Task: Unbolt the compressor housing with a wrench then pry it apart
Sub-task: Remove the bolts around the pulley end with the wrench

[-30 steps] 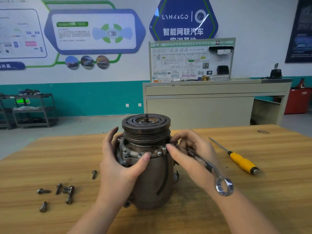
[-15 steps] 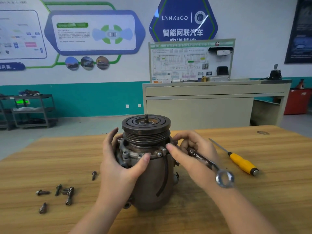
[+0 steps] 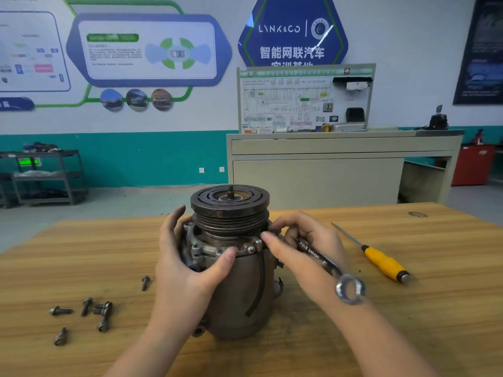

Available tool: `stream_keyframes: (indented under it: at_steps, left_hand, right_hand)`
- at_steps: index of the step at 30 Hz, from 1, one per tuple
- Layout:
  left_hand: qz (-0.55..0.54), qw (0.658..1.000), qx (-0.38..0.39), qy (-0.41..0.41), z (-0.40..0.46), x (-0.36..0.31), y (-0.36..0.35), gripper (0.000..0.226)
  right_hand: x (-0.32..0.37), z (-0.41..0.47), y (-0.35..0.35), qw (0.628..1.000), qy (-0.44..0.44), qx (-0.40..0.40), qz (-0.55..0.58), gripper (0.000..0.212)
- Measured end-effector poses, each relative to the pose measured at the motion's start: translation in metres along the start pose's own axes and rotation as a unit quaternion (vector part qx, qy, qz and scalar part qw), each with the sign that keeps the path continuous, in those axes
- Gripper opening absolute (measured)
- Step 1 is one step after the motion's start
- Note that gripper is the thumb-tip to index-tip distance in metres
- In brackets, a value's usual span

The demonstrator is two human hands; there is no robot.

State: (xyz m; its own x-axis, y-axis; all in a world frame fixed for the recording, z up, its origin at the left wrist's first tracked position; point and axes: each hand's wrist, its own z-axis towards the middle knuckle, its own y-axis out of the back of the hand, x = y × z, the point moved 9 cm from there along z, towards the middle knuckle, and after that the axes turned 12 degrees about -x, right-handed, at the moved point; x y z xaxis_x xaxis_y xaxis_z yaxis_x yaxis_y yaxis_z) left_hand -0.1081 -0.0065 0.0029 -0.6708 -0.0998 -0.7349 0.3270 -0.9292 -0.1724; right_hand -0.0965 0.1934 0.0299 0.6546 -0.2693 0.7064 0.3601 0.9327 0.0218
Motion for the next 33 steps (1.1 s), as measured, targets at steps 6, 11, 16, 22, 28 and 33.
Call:
stream_keyframes:
  at_steps: [6,11,16,22,28,33]
  left_hand:
    - [0.006,1.000,0.001,0.001,0.0002,-0.0002,-0.0005,0.087]
    - [0.007,1.000,0.003,0.005,0.0001,0.0002,0.0003,0.086]
    - [0.010,1.000,0.006,0.008,-0.0007,-0.0005,-0.0008,0.089]
    - [0.011,1.000,0.006,0.011,-0.0007,-0.0017,-0.0018,0.094]
    - [0.011,1.000,0.005,0.012,-0.0011,-0.0016,-0.0009,0.092]
    - [0.012,1.000,0.005,0.012,-0.0005,-0.0012,-0.0010,0.088]
  right_hand:
    - [0.0016,-0.0013,-0.0007,1.000,0.002,-0.003,0.018,0.008]
    - [0.0020,-0.0013,0.0012,0.999,0.002,-0.012,0.032,0.009]
    - [-0.0012,-0.0008,-0.0005,1.000,-0.006,-0.011,-0.003,0.011]
    - [-0.0015,-0.0005,0.0000,1.000,-0.013,-0.002,0.004,0.010]
    - [-0.0007,-0.0010,0.0002,1.000,-0.007,-0.005,0.000,0.009]
    - [0.0027,-0.0022,-0.0007,1.000,0.002,-0.007,0.025,0.013]
